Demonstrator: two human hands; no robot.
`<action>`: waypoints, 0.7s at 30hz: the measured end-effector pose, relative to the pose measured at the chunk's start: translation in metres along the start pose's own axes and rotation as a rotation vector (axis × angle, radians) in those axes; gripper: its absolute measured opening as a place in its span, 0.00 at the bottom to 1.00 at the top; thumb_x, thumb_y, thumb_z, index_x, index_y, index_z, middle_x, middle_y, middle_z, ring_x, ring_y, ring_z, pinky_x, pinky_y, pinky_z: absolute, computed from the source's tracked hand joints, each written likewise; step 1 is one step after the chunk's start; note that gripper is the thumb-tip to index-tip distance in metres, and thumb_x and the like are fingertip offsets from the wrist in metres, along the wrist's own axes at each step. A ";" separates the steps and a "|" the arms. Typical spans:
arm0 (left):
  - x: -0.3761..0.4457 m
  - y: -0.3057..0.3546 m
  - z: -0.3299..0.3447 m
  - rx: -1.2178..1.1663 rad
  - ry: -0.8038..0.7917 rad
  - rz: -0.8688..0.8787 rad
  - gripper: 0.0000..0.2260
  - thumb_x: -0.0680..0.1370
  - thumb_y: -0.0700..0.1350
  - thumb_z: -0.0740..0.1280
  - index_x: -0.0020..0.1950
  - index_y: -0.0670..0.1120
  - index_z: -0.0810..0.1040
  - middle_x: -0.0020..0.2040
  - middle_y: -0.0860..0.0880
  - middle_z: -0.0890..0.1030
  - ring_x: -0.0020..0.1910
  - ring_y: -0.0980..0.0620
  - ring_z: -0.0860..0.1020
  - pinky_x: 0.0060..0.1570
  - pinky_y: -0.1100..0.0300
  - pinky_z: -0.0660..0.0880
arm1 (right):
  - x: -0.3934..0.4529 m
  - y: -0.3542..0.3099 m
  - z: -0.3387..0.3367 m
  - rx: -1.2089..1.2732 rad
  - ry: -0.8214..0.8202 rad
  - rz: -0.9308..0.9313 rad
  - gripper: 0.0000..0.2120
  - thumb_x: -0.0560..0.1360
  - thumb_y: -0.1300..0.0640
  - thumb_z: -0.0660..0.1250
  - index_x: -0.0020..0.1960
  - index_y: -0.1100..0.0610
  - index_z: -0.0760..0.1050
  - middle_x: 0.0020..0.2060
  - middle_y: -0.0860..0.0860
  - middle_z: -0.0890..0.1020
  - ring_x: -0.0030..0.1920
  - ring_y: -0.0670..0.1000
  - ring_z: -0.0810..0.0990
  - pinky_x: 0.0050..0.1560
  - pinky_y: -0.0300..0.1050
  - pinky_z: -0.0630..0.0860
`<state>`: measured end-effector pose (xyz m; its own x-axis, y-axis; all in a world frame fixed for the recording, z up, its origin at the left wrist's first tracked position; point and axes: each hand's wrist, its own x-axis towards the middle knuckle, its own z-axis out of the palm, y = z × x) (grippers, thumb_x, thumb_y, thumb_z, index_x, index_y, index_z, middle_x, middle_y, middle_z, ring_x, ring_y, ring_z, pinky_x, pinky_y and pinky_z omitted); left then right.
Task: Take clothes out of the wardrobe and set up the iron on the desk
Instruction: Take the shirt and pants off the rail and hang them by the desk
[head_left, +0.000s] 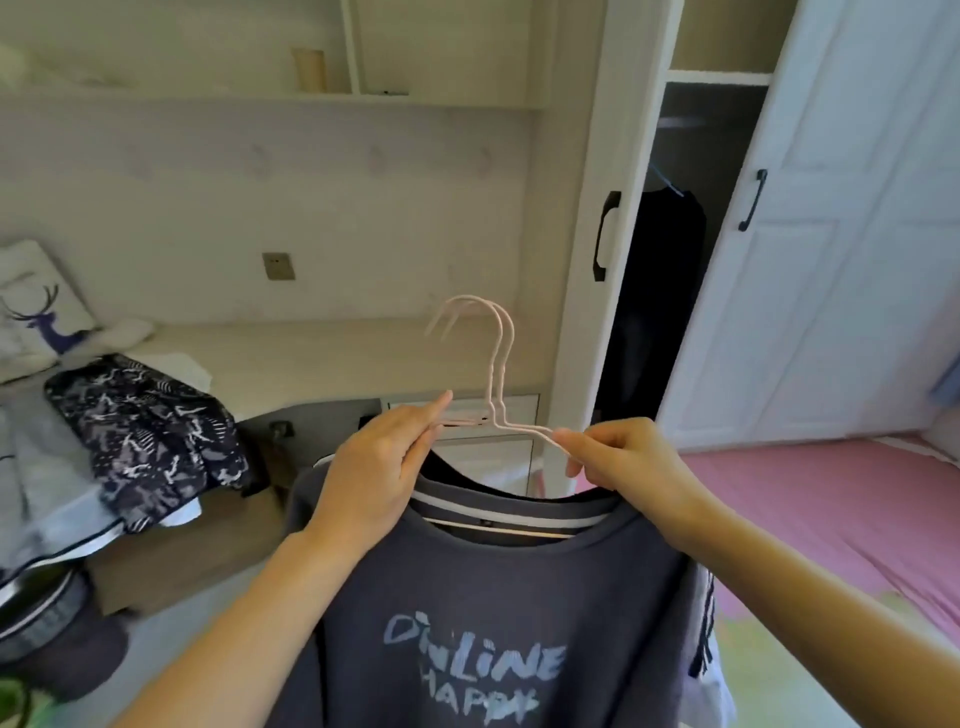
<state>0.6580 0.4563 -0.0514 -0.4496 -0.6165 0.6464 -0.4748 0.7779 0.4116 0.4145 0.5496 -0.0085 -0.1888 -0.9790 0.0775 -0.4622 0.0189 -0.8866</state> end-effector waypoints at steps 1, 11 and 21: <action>-0.002 -0.009 -0.006 0.008 0.005 -0.026 0.20 0.81 0.52 0.55 0.72 0.50 0.70 0.48 0.65 0.74 0.48 0.60 0.73 0.49 0.67 0.70 | 0.009 -0.002 0.009 0.000 -0.031 -0.002 0.22 0.73 0.42 0.68 0.30 0.59 0.79 0.23 0.48 0.68 0.27 0.47 0.65 0.33 0.36 0.66; -0.018 -0.091 -0.054 0.126 0.036 -0.275 0.20 0.80 0.53 0.57 0.69 0.46 0.74 0.42 0.52 0.70 0.44 0.56 0.70 0.48 0.71 0.65 | 0.104 -0.022 0.097 -0.130 -0.324 -0.188 0.21 0.74 0.38 0.64 0.33 0.54 0.74 0.25 0.45 0.66 0.28 0.46 0.63 0.33 0.40 0.62; -0.017 -0.147 -0.075 0.300 0.101 -0.477 0.20 0.80 0.52 0.59 0.67 0.43 0.76 0.42 0.48 0.72 0.44 0.52 0.71 0.46 0.65 0.66 | 0.190 -0.024 0.176 -0.202 -0.409 -0.420 0.10 0.79 0.49 0.62 0.45 0.55 0.75 0.29 0.46 0.72 0.30 0.44 0.67 0.32 0.35 0.66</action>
<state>0.7923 0.3612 -0.0743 -0.0659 -0.8646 0.4981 -0.8082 0.3390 0.4816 0.5418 0.3274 -0.0531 0.3741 -0.9089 0.1843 -0.5877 -0.3861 -0.7111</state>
